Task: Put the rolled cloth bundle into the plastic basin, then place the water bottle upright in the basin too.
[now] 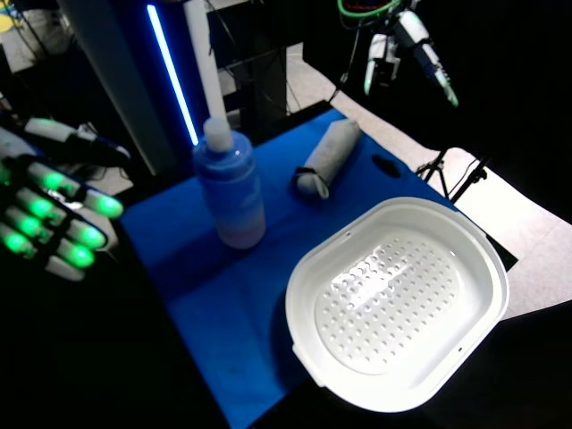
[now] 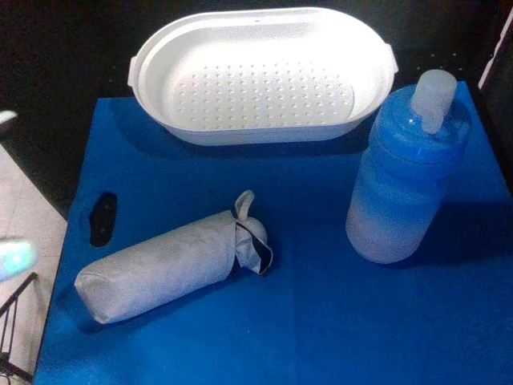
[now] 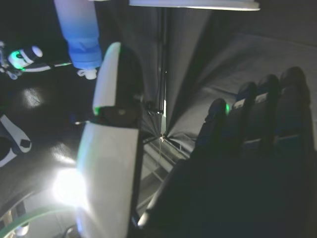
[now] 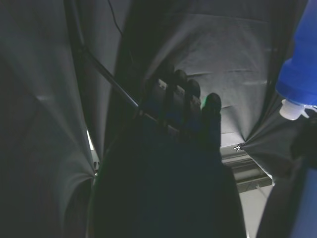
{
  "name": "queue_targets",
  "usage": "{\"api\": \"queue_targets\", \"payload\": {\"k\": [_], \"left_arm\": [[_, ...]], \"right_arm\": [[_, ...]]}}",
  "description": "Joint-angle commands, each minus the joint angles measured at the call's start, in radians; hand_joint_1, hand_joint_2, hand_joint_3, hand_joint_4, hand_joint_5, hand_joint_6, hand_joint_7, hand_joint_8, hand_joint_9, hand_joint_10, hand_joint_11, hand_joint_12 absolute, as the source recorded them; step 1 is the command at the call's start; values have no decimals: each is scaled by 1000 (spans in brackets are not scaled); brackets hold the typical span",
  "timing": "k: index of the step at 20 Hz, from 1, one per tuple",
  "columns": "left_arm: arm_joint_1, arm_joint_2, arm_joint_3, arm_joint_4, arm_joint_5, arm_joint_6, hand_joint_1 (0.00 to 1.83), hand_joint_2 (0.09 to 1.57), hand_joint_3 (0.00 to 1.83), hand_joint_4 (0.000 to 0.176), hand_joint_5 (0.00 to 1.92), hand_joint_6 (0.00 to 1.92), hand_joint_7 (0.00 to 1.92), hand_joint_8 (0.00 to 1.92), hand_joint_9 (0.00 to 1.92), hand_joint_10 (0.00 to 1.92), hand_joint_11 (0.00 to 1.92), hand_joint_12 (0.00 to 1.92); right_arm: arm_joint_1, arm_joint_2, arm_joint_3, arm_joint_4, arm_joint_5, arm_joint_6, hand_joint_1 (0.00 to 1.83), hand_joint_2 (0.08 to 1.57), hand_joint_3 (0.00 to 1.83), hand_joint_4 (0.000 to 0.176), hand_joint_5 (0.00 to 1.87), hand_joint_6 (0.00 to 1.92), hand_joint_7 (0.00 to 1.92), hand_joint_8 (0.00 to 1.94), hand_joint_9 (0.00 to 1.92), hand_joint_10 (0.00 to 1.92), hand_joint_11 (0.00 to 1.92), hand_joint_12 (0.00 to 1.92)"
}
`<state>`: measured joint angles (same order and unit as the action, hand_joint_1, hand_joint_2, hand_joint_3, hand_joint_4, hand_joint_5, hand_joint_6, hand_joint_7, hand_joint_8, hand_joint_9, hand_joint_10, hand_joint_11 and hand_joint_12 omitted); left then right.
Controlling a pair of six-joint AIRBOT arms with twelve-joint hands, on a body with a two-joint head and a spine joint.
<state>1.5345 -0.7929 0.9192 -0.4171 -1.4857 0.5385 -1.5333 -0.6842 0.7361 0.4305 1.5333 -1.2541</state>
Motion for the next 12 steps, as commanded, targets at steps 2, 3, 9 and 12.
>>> {"api": "queue_targets", "payload": {"k": [2, 3, 9, 12], "left_arm": [[-59, 12, 23, 58, -51, -6, 488, 840, 0, 176, 223, 1, 114, 4, 93, 15, 212, 56], [-107, 14, 39, 101, -7, -6, 498, 845, 3, 176, 222, 0, 131, 5, 132, 10, 255, 32], [-285, 22, 78, 312, 202, -6, 554, 751, 0, 176, 116, 0, 128, 2, 137, 3, 169, 12], [-427, -7, 120, 477, 379, -47, 599, 779, 3, 176, 87, 3, 109, 5, 131, 4, 194, 10]], "right_arm": [[13, 0, 6, 5, 115, 8, 520, 1416, 1, 9, 267, 1, 376, 2, 353, 103, 0, 1254], [13, 0, 6, 5, 114, 8, 556, 1413, 0, 8, 271, 1, 376, 1, 359, 89, 0, 1258], [13, -1, 8, 5, 107, 8, 497, 1427, 5, 25, 260, 2, 363, 3, 367, 52, 0, 1279], [14, 0, 8, 6, 105, 8, 556, 1419, 0, 13, 277, 3, 357, 1, 363, 32, 0, 1193]]}}
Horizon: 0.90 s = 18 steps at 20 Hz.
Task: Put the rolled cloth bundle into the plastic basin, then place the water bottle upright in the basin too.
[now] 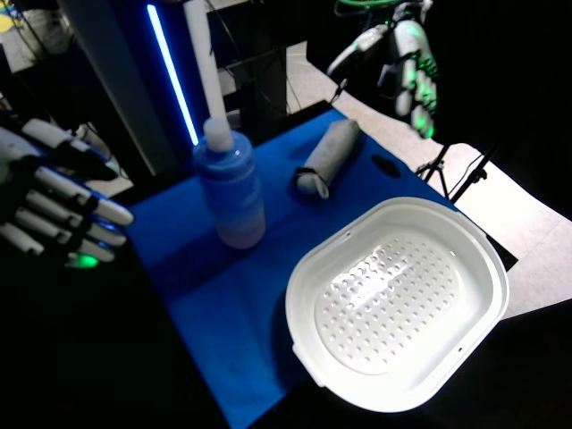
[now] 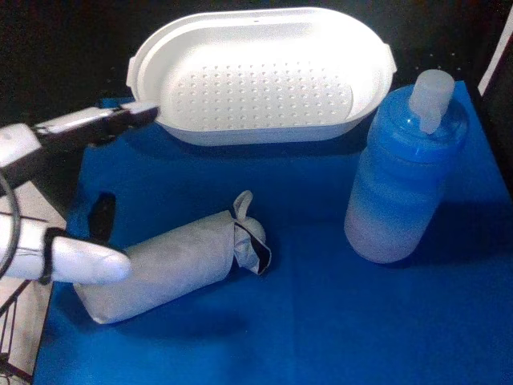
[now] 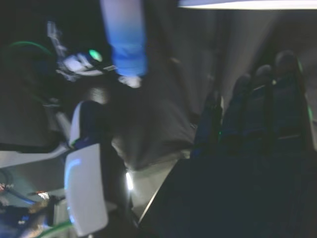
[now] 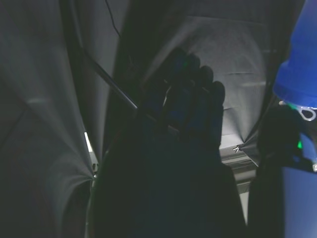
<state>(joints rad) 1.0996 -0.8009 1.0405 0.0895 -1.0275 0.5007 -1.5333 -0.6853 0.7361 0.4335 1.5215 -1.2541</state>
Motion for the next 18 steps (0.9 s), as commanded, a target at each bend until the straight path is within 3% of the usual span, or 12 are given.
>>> {"api": "queue_targets", "payload": {"k": [1, 7, 8, 9, 10, 11, 12, 15, 17, 18], "left_arm": [[-29, -6, 6, 12, -30, -10, 637, 775, 0, 176, 95, 5, 118, 7, 140, 6, 210, 16], [-223, -56, 41, 281, 261, -11, 649, 816, 7, 176, 133, 7, 161, 12, 158, 14, 243, 44], [-258, -71, 46, 339, 315, -11, 612, 838, 3, 176, 134, 2, 181, 5, 188, 7, 200, 208], [-271, -80, 48, 364, 340, -11, 622, 843, 3, 176, 134, 0, 170, 3, 182, 1, 44, 522], [-281, -89, 50, 395, 366, -11, 658, 833, 0, 176, 137, 1, 165, 1, 189, 2, 1, 662], [-289, -96, 50, 421, 389, -12, 655, 828, 0, 176, 173, 4, 182, 1, 198, 1, 0, 659], [-293, -98, 48, 442, 406, -12, 672, 832, 0, 176, 206, 3, 185, 1, 188, 0, 0, 642], [-296, -103, 49, 490, 474, -12, 677, 840, 1, 176, 187, 2, 177, 1, 178, 2, 0, 683], [-298, -110, 51, 522, 514, -12, 636, 868, 3, 176, 157, 0, 178, 1, 196, 1, 0, 700], [-299, -115, 52, 535, 532, -12, 628, 873, 2, 176, 163, 1, 190, 2, 209, 4, 0, 717]], "right_arm": [[14, 1, 8, 2, 116, 8, 547, 1419, 0, 12, 280, 3, 354, 0, 362, 28, 0, 1204], [14, 2, 8, 2, 116, 8, 580, 1420, 0, 24, 279, 1, 356, 0, 371, 18, 0, 1213], [14, 2, 8, 2, 116, 8, 589, 1415, 0, 28, 287, 3, 354, 1, 361, 11, 0, 1187], [14, 2, 9, 2, 116, 8, 594, 1419, 0, 30, 288, 3, 351, 0, 358, 10, 0, 1187], [14, 2, 9, 2, 116, 8, 602, 1422, 0, 29, 293, 3, 351, 0, 359, 9, 0, 1205], [14, 2, 9, 2, 116, 8, 616, 1434, 4, 35, 274, 0, 351, 0, 362, 9, 0, 1196], [14, 3, 9, 2, 116, 8, 600, 1437, 3, 23, 275, 1, 354, 2, 371, 12, 0, 1205], [14, 3, 8, 2, 115, 8, 570, 1446, 3, 26, 273, 1, 352, 2, 377, 11, 0, 1261], [14, 3, 8, 2, 114, 8, 579, 1436, 0, 15, 282, 2, 359, 3, 386, 11, 0, 1258], [14, 3, 8, 2, 114, 8, 582, 1433, 0, 21, 283, 2, 362, 3, 384, 10, 0, 1246]]}}
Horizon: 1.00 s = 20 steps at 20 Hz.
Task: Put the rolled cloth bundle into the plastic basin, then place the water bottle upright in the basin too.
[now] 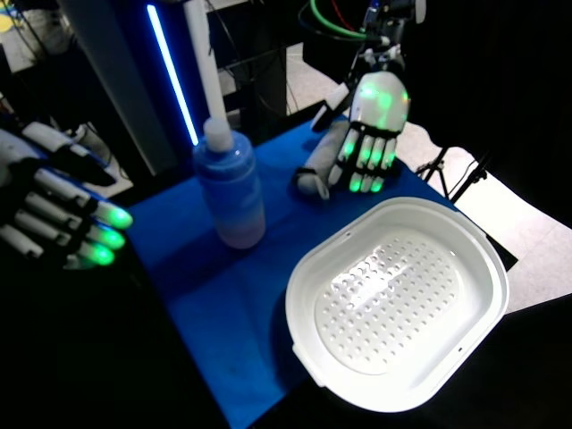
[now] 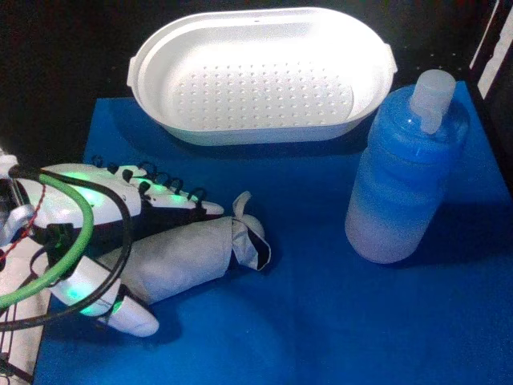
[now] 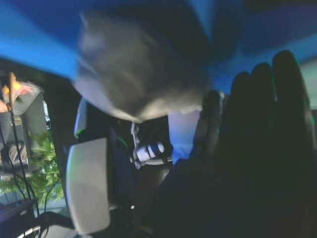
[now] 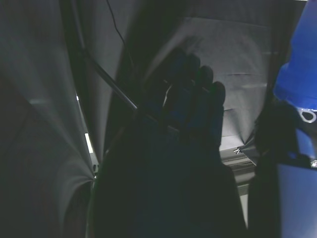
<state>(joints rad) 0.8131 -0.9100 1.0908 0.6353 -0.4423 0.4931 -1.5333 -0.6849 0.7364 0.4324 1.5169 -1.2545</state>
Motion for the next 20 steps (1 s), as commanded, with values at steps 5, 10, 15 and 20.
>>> {"api": "queue_targets", "payload": {"k": [5, 10, 15, 20], "left_arm": [[-14, -27, 21, -5, -22, -4, 690, 886, 0, 173, 221, 5, 358, 13, 413, 27, 0, 1155], [-14, -31, 32, -38, -34, -4, 842, 1034, 8, 24, 667, 484, 358, 1241, 236, 1429, 0, 1761], [-25, -28, 38, -72, -75, 0, 1785, 1146, 2, 176, 753, 1921, 933, 1921, 1316, 1921, 1593, 1921], [-71, -8, 36, -100, -137, 9, 1620, 1156, 5, 176, 813, 1921, 1132, 1921, 1380, 1921, 1458, 1921]], "right_arm": [[14, 2, 8, 3, 118, 8, 613, 1446, 2, 18, 295, 3, 377, 4, 399, 12, 0, 1208], [14, 1, 7, 3, 115, 8, 595, 1445, 0, 10, 306, 4, 380, 4, 411, 12, 0, 1253], [14, -1, 7, 3, 114, 8, 586, 1457, 1, 19, 307, 3, 389, 3, 421, 13, 0, 1275], [13, -3, 7, 3, 112, 8, 628, 1453, 0, 0, 307, 3, 386, 4, 418, 10, 0, 1283]]}}
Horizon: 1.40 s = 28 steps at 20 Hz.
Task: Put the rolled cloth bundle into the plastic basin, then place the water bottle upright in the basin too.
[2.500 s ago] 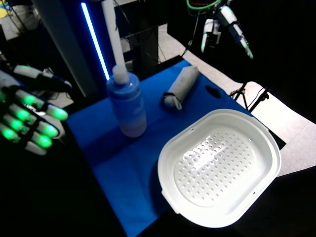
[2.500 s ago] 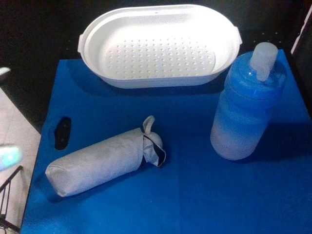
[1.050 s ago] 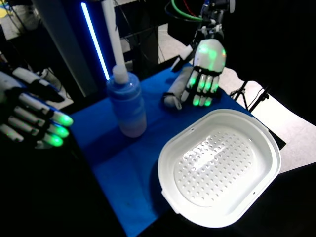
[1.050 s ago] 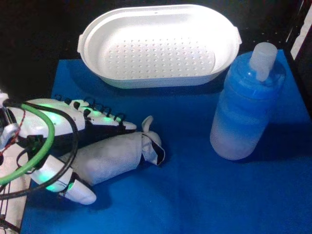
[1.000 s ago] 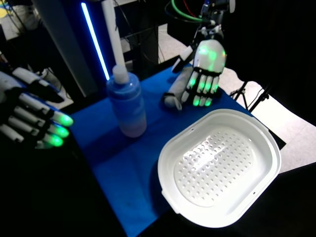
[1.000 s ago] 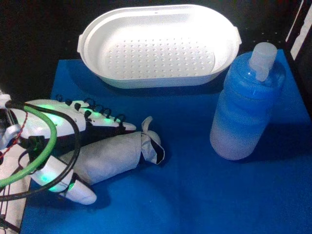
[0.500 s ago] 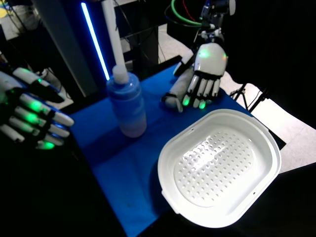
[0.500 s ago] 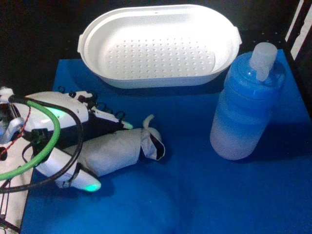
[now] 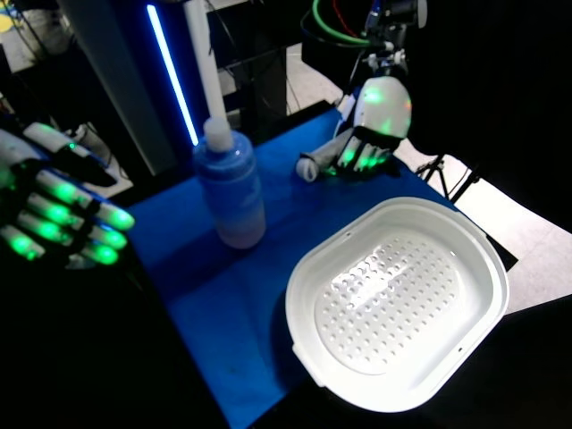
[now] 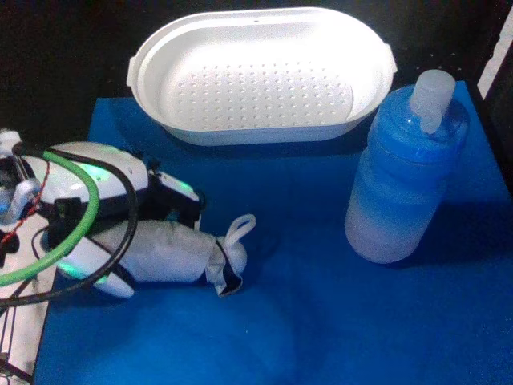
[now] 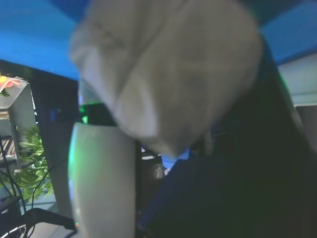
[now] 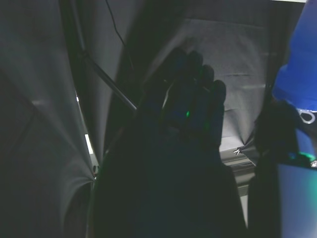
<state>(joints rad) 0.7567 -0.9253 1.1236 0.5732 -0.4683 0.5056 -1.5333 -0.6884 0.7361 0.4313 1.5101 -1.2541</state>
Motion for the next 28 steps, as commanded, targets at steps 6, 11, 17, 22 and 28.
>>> {"api": "queue_targets", "payload": {"k": [6, 11, 17, 22, 28], "left_arm": [[-118, 52, -28, -67, -226, 55, 1684, 1170, 9, 176, 549, 1921, 1008, 1921, 1300, 1921, 1470, 1921], [-210, 3, 19, -185, -275, 180, 1614, 1153, 0, 176, 753, 1921, 991, 1921, 1197, 1921, 1342, 1921], [-302, -130, 158, -352, -166, 355, 1768, 1109, 0, 175, 479, 1921, 724, 1921, 963, 1921, 1133, 1921], [-337, -278, 344, -431, -53, 362, 1663, 1151, 12, 176, 741, 1921, 968, 1921, 1180, 1921, 1342, 1921], [-343, -432, 568, -591, 25, 363, 1747, 1135, 2, 176, 723, 1921, 944, 1921, 1159, 1921, 1313, 1921]], "right_arm": [[13, -3, 8, 5, 118, 8, 543, 1470, 4, 0, 284, 1, 390, 2, 426, 11, 0, 1344], [13, -7, 9, 5, 118, 8, 509, 1484, 2, 0, 282, 1, 390, 0, 420, 6, 0, 1291], [13, -14, 17, 5, 118, 8, 522, 1482, 0, 0, 291, 2, 365, 0, 384, 1, 0, 1162], [13, -24, 28, 4, 118, 8, 587, 1469, 0, 0, 311, 2, 369, 1, 386, 2, 0, 1076], [13, -40, 49, 1, 114, 26, 569, 1464, 0, 0, 312, 3, 354, 2, 356, 0, 0, 935]]}}
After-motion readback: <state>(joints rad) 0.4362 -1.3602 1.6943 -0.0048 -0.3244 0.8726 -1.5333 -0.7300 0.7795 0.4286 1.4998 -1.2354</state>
